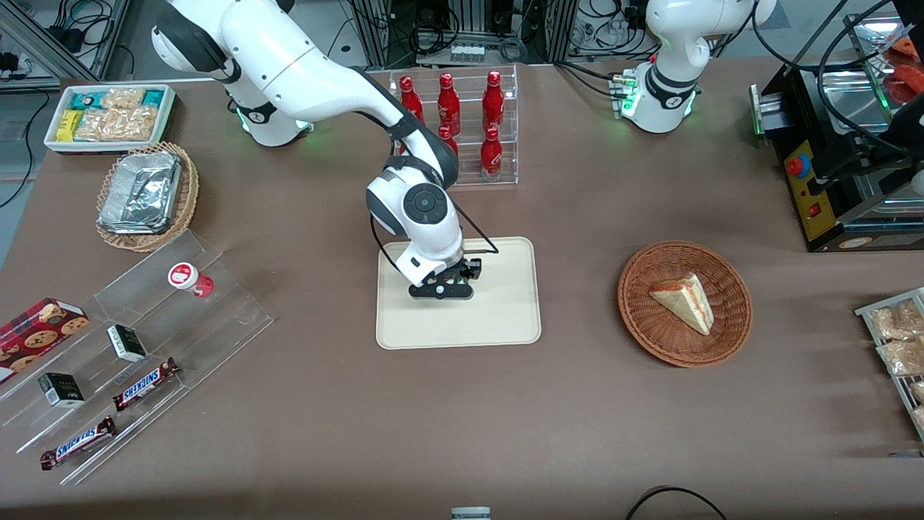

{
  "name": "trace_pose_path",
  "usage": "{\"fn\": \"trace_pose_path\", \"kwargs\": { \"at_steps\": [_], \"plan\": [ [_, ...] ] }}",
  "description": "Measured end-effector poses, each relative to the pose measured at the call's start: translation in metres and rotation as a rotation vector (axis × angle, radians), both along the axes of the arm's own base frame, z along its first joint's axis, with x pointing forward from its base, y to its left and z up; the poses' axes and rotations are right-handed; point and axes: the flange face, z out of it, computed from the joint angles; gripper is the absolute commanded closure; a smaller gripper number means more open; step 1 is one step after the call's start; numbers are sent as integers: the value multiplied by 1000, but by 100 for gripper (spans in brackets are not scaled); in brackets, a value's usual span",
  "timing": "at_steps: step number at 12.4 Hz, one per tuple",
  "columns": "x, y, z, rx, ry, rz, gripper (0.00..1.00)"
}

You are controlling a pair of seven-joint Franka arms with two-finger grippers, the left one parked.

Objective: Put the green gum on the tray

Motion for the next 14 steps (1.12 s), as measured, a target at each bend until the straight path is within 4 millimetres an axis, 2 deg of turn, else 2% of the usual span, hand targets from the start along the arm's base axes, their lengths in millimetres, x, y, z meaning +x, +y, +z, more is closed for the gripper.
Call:
{"fn": "trace_pose_path", "kwargs": {
  "at_steps": [4, 6, 7, 9, 10, 12, 14],
  "plan": [
    [3, 0, -3, -1, 0, -3, 0],
    [14, -4, 13, 13, -21, -18, 0],
    [24, -13, 31, 10, -25, -36, 0],
    [41, -46, 87, -25, -13, -45, 0],
    [47, -70, 123, -46, -4, -32, 0],
    [52, -133, 201, -51, 50, -22, 0],
    [48, -209, 266, -52, 108, -11, 0]
  ]
}}
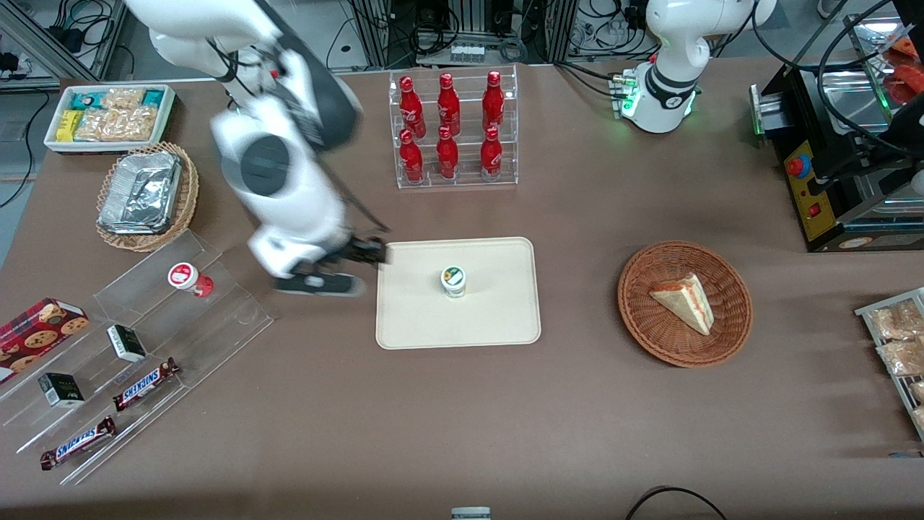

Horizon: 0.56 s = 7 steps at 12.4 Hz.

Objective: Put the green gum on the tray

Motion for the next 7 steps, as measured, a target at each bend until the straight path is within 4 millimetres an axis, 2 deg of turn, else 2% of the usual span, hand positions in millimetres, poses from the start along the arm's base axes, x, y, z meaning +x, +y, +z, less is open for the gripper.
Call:
{"fn": "trace_pose_path", "kwargs": {
  "at_steps": [1, 3, 7],
  "plan": [
    [-4, -36, 23, -6, 15, -8, 0],
    [-10, -92, 47, -7, 20, -12, 0],
    [-10, -174, 58, -5, 22, -61, 0]
  ]
}}
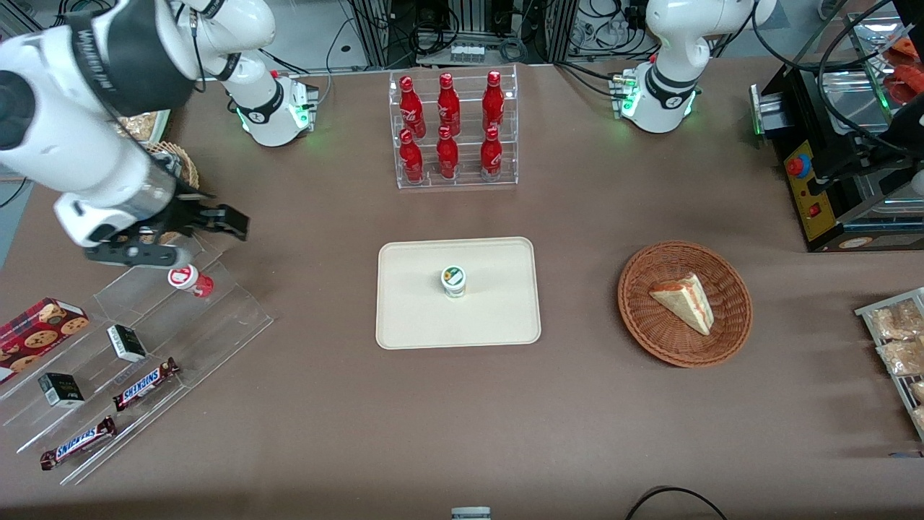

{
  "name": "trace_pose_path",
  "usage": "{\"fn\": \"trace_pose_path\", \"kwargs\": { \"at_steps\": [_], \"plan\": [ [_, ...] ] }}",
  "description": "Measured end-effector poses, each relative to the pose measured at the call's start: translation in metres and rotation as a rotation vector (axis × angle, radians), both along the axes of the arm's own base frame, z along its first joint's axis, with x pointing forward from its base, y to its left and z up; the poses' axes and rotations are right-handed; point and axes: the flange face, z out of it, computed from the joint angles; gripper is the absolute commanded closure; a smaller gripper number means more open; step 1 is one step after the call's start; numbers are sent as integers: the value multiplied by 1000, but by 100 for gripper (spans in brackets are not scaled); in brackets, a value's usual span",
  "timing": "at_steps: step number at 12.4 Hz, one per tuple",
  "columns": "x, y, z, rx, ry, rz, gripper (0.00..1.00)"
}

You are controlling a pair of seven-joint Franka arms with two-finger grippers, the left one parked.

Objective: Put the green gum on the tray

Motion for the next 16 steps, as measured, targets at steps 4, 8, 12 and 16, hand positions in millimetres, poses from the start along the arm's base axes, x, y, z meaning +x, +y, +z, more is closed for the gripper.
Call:
{"fn": "trace_pose_path", "kwargs": {
  "at_steps": [4, 8, 12, 16],
  "plan": [
    [5, -78, 4, 7, -4, -65, 0],
    [3, -113, 16, 10, -12, -101, 0],
    [1, -146, 20, 22, -24, -29, 0],
    [3, -142, 28, 21, -41, -14, 0]
  ]
}}
